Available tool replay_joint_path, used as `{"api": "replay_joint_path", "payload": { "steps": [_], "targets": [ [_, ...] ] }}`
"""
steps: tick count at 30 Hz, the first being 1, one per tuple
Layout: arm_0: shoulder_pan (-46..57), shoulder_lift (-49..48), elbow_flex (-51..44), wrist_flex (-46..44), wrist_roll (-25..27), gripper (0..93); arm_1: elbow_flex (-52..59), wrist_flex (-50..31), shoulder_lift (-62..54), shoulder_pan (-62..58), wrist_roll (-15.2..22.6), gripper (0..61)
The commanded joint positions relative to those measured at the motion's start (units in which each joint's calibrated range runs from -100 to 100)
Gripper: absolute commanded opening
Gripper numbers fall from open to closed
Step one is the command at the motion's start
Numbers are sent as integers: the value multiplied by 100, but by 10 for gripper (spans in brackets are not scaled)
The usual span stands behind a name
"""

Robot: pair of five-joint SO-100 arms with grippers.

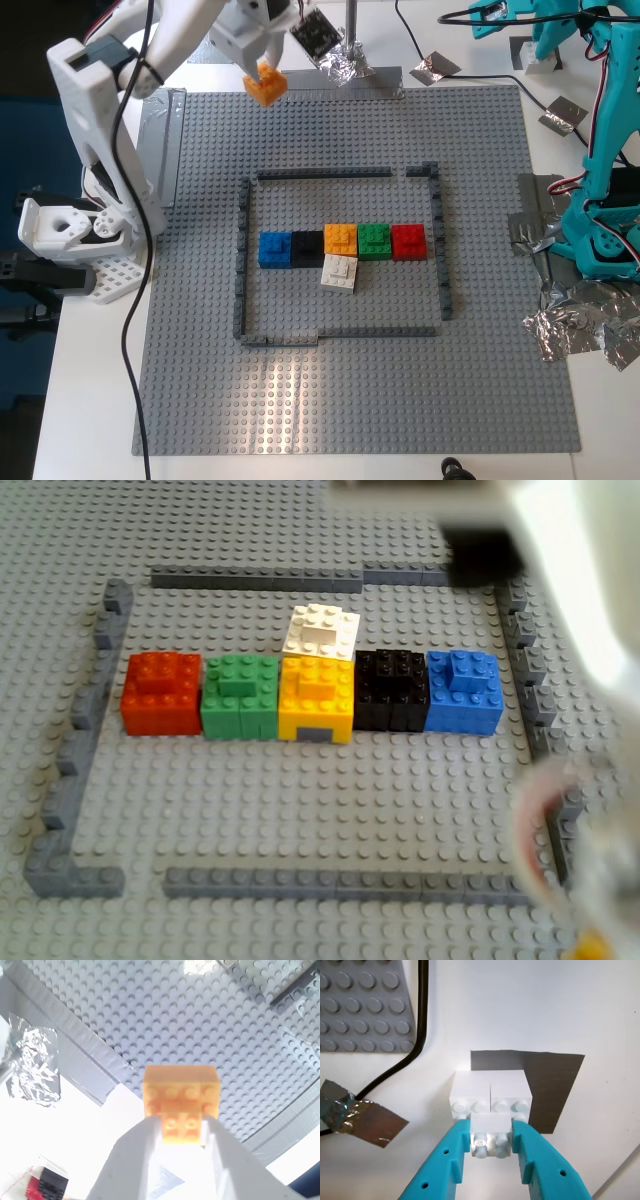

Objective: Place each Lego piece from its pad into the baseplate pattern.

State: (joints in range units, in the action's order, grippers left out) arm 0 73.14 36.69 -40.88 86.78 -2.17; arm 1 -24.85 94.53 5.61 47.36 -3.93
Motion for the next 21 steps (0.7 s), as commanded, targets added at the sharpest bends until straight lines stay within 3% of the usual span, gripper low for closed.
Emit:
{"api": "replay_joint_path", "payload": {
  "steps": [1, 5, 11, 21],
  "targets": [
    [-129, -132, -151, 44, 39, 13, 1659, -486, -1540, -728, -78, 2],
    [-223, -493, 2, 36, 170, 0, 2517, -812, -1969, -1360, -68, 2],
    [-354, -1257, 652, 36, 258, 0, 2896, -1145, -2072, -2150, -39, 2],
    [-941, -2355, 1501, 44, 395, 0, 2382, -1585, -1025, -2977, 5, 2]
  ]
}}
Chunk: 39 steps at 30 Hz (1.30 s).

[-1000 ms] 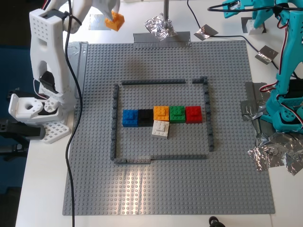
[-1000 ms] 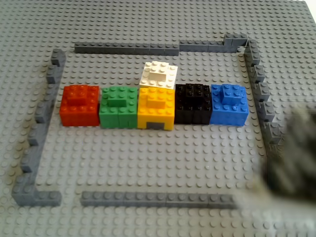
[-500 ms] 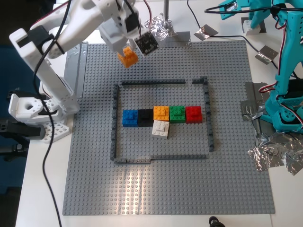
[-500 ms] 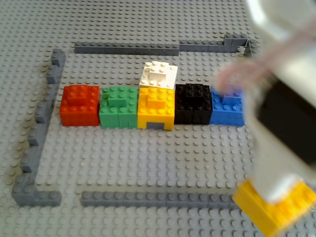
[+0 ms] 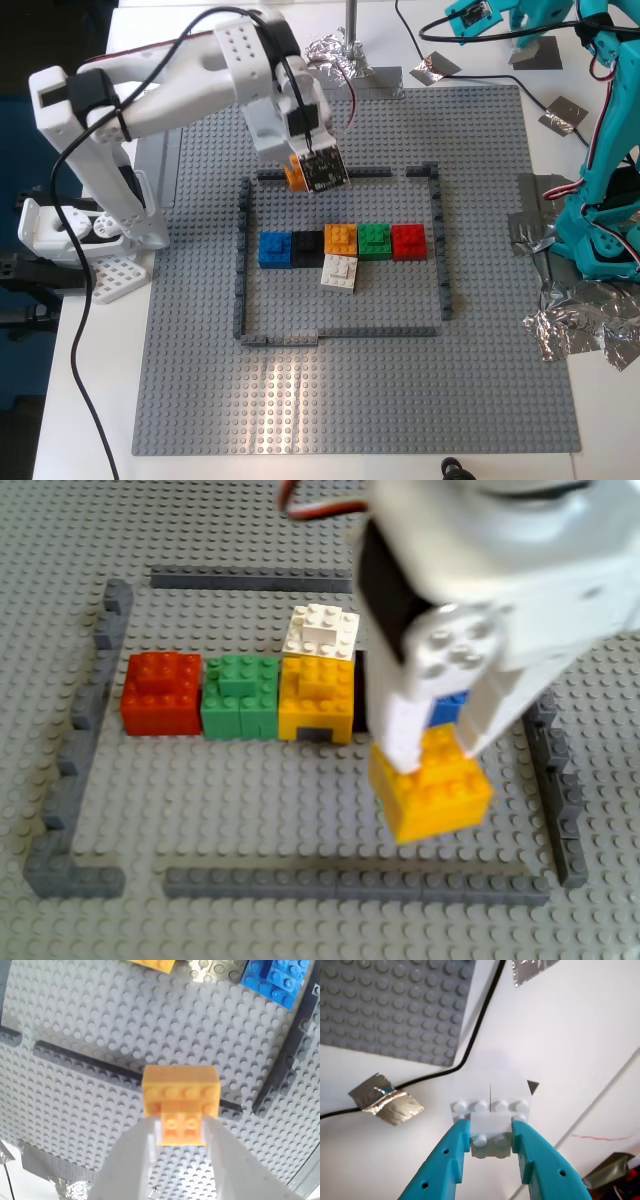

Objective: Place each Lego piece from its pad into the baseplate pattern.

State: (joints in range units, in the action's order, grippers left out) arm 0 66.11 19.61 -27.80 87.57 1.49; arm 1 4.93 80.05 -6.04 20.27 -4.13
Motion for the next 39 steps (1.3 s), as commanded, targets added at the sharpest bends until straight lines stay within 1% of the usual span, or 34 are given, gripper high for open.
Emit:
{"api": "replay_joint_path", "payload": {
  "steps": [1, 6, 12, 17, 18, 27, 33, 39],
  "targets": [
    [-304, -734, 266, -34, 29, 0, -606, -177, 192, -319, 25, 2],
    [-630, -1274, 708, -34, 29, 0, -588, -503, 467, -544, 44, 2],
    [-1276, -2407, 1819, -34, 166, 0, -561, -967, 819, -732, 39, 2],
    [-1638, -3034, 2370, -34, 171, 0, -606, -1064, 896, -856, 0, 2],
    [-1783, -3292, 2613, -26, 171, 0, -615, -1105, 896, -979, 10, 2],
    [-2052, -3455, 2695, 308, 171, 0, -471, -1227, 853, -1131, 64, 2],
    [-2153, -3463, 2641, 316, 171, 0, -435, -1203, 879, -1110, 64, 12],
    [-2465, -3858, 2803, 430, 171, 0, -380, -1186, 888, -1081, 93, 10]
  ]
}}
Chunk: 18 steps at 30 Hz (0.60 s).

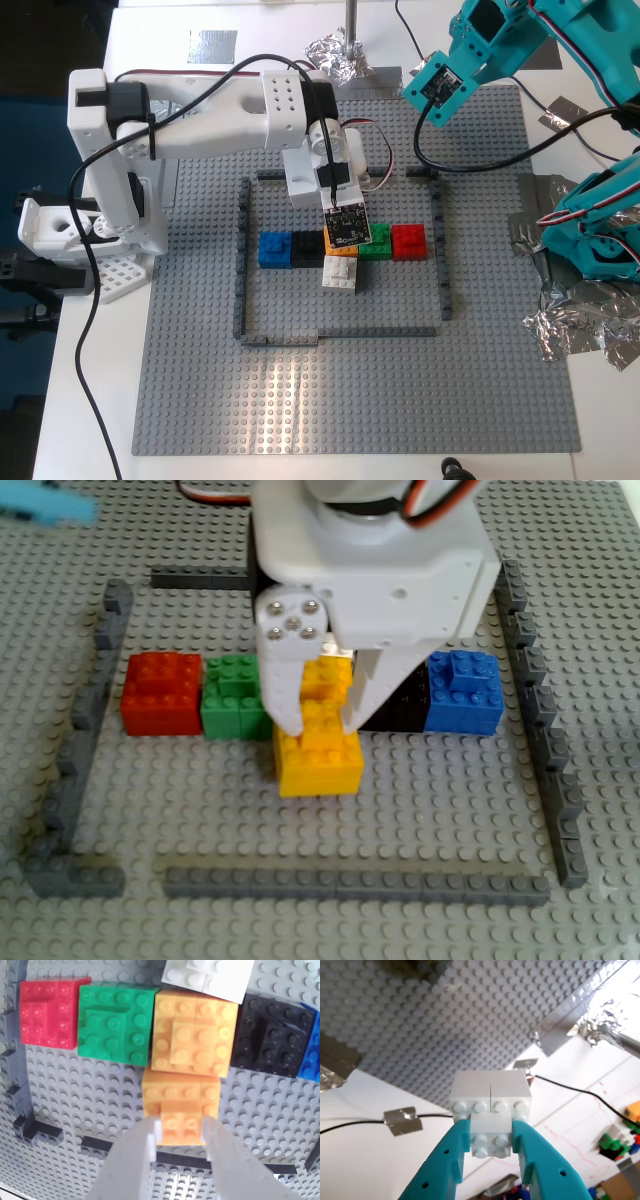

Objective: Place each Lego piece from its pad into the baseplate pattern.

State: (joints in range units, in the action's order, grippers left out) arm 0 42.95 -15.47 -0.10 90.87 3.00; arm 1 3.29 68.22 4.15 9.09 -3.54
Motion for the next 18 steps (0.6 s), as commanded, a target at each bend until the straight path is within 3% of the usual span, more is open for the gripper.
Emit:
{"api": "replay_joint_path", "payload": {
  "steps": [1, 4, 5, 9, 18],
  "targets": [
    [-193, -393, 59, 156, 19, 0, -216, 4, -131, 38, 34, 10],
    [-316, -513, 123, 295, 15, 0, -189, 29, -131, 74, 39, 14],
    [-476, -745, 303, 327, 10, 0, -108, 45, -131, 103, 44, 52],
    [-643, -985, 511, 327, 10, 0, -62, 78, -131, 110, 54, 104],
    [-926, -1337, 809, 327, 10, 0, -8, 102, -200, 125, 59, 109]
  ]
}}
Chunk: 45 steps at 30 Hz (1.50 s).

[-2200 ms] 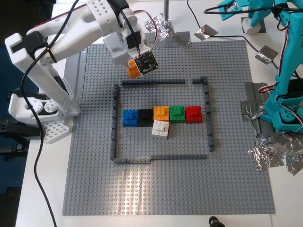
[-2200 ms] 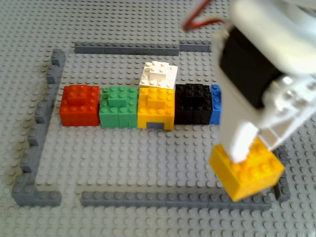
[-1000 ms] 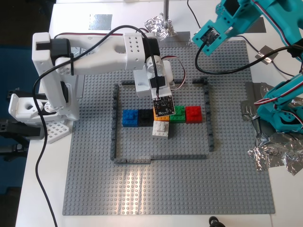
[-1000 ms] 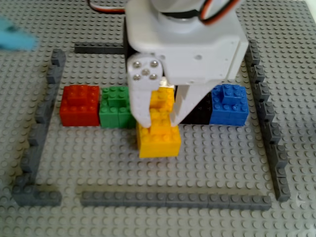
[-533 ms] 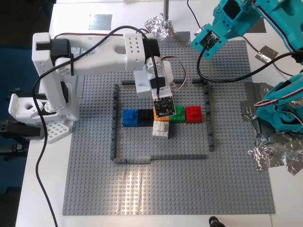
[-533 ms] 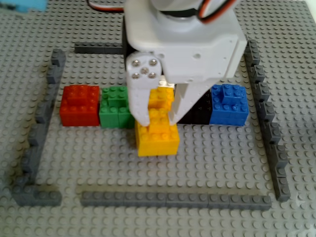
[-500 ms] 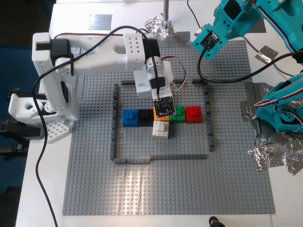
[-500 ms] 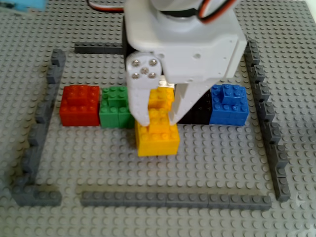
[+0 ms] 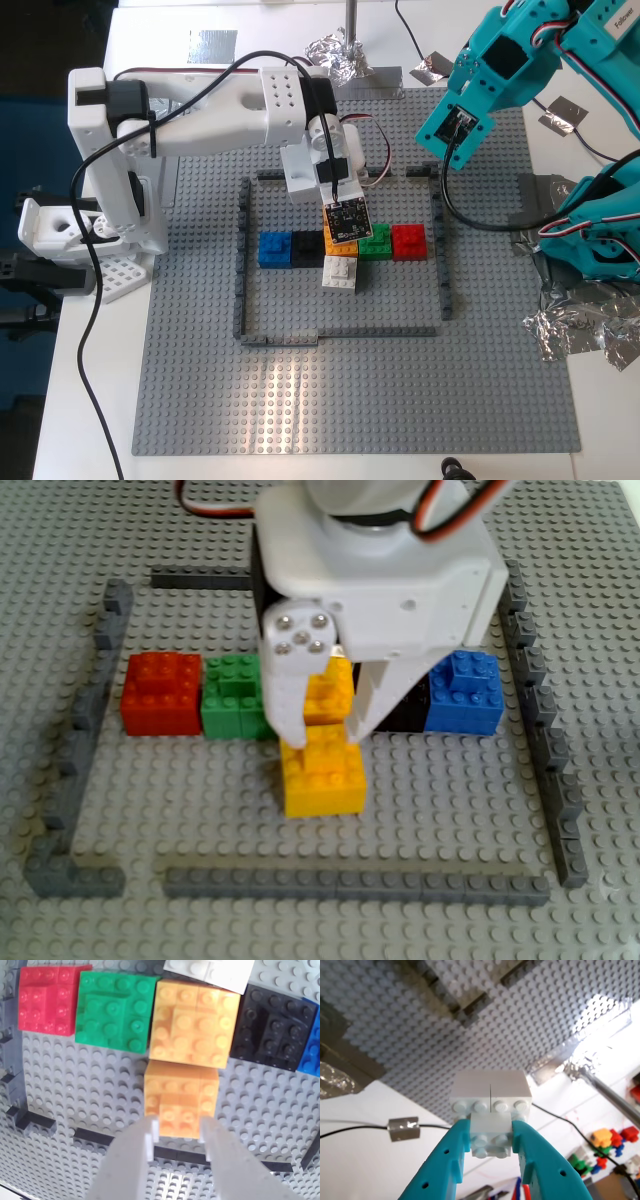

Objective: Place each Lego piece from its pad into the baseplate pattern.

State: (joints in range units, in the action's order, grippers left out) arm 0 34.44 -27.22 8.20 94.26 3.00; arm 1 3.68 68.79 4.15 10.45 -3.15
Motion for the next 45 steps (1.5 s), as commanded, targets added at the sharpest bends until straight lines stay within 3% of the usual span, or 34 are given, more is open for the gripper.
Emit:
{"api": "replay_joint_path", "payload": {
  "steps": [1, 8, 14, 24, 27, 35, 41, 42, 45],
  "targets": [
    [-75, -162, -20, -12, 10, 0, -47, 54, -217, -19, 20, 111],
    [-350, -171, -2, 208, 10, 0, -155, 135, -337, -33, 49, 114],
    [-503, -171, 7, 208, 10, 0, -137, 5, -415, -215, 44, 57],
    [-923, -179, 7, 216, 10, 0, -200, -76, -329, -324, 54, 48],
    [-989, -179, 7, 216, 10, 0, -219, -44, -303, -324, 54, 52],
    [-1279, -531, 503, 216, 15, 0, -426, 184, -346, -258, 69, 139],
    [-1838, -1124, 1054, 216, -25, 0, -1799, 1234, -621, -26, 161, 179],
    [-1975, -1132, 1054, 208, -29, 0, -2494, 1714, -749, 119, 225, 171],
    [-2135, -1115, 1036, 208, -29, 0, -3027, 2202, -930, 445, 322, 106]
  ]
}}
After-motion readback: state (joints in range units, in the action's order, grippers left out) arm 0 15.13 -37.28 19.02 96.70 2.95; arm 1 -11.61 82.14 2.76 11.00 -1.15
